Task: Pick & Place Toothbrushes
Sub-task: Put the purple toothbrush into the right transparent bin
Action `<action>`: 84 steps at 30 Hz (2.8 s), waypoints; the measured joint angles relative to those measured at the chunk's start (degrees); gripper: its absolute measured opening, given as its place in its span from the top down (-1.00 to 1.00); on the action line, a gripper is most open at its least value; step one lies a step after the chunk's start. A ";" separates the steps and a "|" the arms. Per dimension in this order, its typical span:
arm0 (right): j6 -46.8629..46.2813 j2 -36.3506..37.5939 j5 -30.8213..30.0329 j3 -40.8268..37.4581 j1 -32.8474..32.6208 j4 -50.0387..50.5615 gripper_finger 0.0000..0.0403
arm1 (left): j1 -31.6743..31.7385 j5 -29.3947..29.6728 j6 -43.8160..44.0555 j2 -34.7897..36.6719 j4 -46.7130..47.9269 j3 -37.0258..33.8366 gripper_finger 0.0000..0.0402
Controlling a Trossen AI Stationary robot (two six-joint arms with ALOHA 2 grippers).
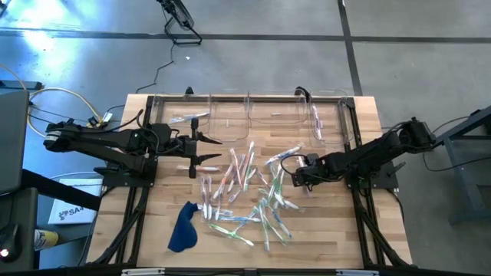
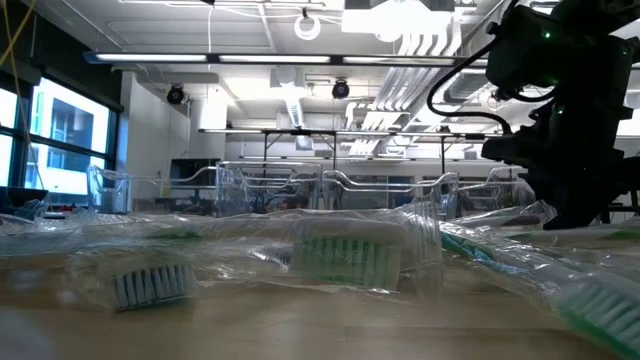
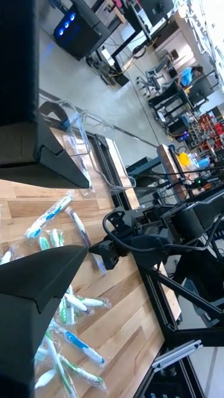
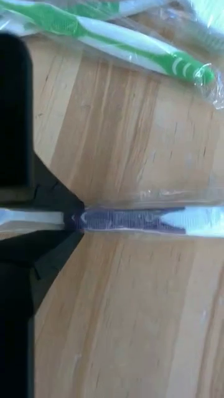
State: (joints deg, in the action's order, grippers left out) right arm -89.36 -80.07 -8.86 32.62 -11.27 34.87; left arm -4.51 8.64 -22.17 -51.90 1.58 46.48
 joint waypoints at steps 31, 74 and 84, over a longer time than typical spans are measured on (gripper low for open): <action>7.68 9.94 1.22 -0.28 0.02 6.31 1.00 | 0.00 0.00 -0.01 0.00 1.57 0.00 0.23; 28.00 24.06 -17.47 13.38 7.85 6.13 0.99 | 0.00 0.00 1.68 0.00 1.16 0.00 0.23; 35.85 24.04 -17.25 17.44 21.77 15.34 0.99 | 0.00 0.00 1.68 0.00 1.17 0.00 0.23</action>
State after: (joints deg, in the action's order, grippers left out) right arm -53.51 -56.03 -26.11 50.06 10.50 50.21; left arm -4.51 8.64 -20.49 -51.90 2.75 46.48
